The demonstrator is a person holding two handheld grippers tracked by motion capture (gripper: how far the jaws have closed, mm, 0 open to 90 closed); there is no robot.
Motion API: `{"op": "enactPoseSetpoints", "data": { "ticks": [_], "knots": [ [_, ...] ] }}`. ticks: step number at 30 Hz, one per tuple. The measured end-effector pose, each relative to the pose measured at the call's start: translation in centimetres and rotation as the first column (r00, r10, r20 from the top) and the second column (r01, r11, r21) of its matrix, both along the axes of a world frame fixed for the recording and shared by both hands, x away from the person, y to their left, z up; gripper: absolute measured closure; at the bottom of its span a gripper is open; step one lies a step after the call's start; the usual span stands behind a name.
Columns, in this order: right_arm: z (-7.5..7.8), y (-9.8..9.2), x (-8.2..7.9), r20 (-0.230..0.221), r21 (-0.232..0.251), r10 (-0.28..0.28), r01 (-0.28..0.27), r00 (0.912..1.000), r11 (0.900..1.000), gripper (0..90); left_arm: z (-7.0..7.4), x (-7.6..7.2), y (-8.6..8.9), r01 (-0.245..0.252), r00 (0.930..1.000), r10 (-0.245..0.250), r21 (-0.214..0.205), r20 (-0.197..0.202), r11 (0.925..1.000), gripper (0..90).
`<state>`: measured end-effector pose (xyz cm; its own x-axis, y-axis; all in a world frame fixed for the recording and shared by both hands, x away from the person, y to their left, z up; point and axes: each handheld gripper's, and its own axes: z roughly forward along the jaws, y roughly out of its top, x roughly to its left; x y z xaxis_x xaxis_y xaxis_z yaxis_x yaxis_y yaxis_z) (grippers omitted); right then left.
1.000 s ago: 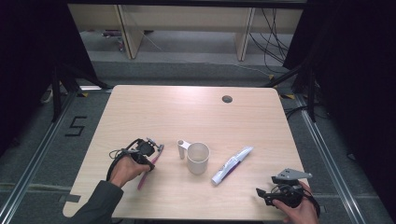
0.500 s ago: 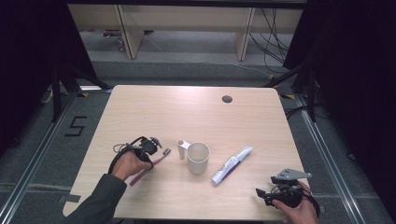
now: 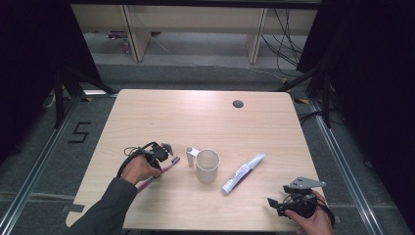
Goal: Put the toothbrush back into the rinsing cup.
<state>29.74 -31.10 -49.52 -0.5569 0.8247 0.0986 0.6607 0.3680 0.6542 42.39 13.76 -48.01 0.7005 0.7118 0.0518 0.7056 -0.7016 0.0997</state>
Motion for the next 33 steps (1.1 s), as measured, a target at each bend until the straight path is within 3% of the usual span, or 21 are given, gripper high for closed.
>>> {"op": "enactPoseSetpoints", "data": {
  "ticks": [9, 11, 16, 19, 21, 23, 24, 25, 27, 28, 29, 30, 32, 33],
  "knots": [
    [-0.1, 0.0, 0.0, 0.005, -0.01, 0.01, -0.01, 0.9999, 0.9999, 20.8, 0.0, 0.2, -0.3, 0.051, 0.9986, -0.051, 0.04, -0.012, 0.9979, 82.7],
    [-0.2, 0.0, 0.0, 0.009, -0.004, 0.008, -0.008, 0.9999, 1.0, 20.8, 0.0, 0.1, -0.3, 0.041, 0.999, -0.04, 0.028, -0.02, 0.9988, 82.7],
    [-0.1, 0.0, 0.0, 0.004, -0.001, 0.001, -0.001, 1.0, 1.0, 20.9, 0.3, 0.2, -0.1, 0.082, 0.9966, -0.082, 0.027, 0.0, 0.9963, 82.9],
    [-0.2, -0.1, 0.2, 0.038, -0.01, 0.014, -0.014, 0.9992, 0.9999, 20.9, 0.7, 0.1, 0.3, 0.066, 0.9973, -0.066, -0.001, 0.033, 0.9978, 83.0],
    [-0.1, -0.1, 0.1, 0.017, -0.007, 0.002, -0.002, 0.9999, 1.0, 20.9, 1.2, 0.0, 0.7, 0.052, 0.9976, -0.051, -0.034, 0.047, 0.998, 83.0],
    [-0.2, -0.1, 0.2, 0.04, -0.009, 0.013, -0.013, 0.9991, 0.9999, 20.9, 2.0, -0.1, 1.2, 0.051, 0.9971, -0.048, -0.059, 0.06, 0.9969, 83.0],
    [-0.2, -0.1, 0.2, 0.037, -0.006, 0.01, -0.009, 0.9993, 0.9999, 21.0, 2.2, -0.2, 1.5, 0.047, 0.9955, -0.041, -0.08, 0.085, 0.9957, 83.0],
    [-0.1, -0.1, 0.1, 0.016, -0.002, -0.004, 0.004, 0.9999, 1.0, 21.0, 2.7, -0.4, 1.7, 0.048, 0.9951, -0.039, -0.09, 0.091, 0.9948, 83.0],
    [0.0, 0.0, 0.0, -0.003, 0.007, -0.016, 0.016, 0.9999, 0.9998, 21.0, 3.3, -0.7, 2.1, 0.042, 0.9926, -0.026, -0.129, 0.118, 0.9908, 83.0],
    [0.0, -0.2, 0.2, 0.023, -0.004, 0.0, 0.0, 0.9997, 1.0, 21.0, 3.6, -0.8, 2.3, 0.05, 0.9905, -0.031, -0.138, 0.134, 0.9891, 83.0],
    [0.0, -0.2, 0.2, 0.019, -0.004, -0.001, 0.001, 0.9998, 1.0, 21.0, 4.1, -1.0, 2.6, 0.042, 0.9872, -0.014, -0.175, 0.159, 0.9837, 82.9],
    [0.0, -0.2, 0.2, 0.019, -0.004, -0.001, 0.001, 0.9998, 1.0, 21.0, 4.1, -1.0, 2.6, 0.042, 0.9872, -0.014, -0.175, 0.159, 0.9837, 83.0],
    [0.0, -0.1, 0.0, -0.009, 0.009, -0.021, 0.021, 0.9997, 0.9997, 21.0, 4.7, -1.2, 2.9, 0.052, 0.981, -0.011, -0.211, 0.194, 0.9761, 83.0],
    [0.1, -0.2, 0.1, 0.002, 0.006, -0.009, 0.009, 1.0, 0.9999, 21.0, 4.9, -1.4, 2.9, 0.048, 0.976, 0.005, -0.234, 0.218, 0.9711, 82.9]
  ]
}}
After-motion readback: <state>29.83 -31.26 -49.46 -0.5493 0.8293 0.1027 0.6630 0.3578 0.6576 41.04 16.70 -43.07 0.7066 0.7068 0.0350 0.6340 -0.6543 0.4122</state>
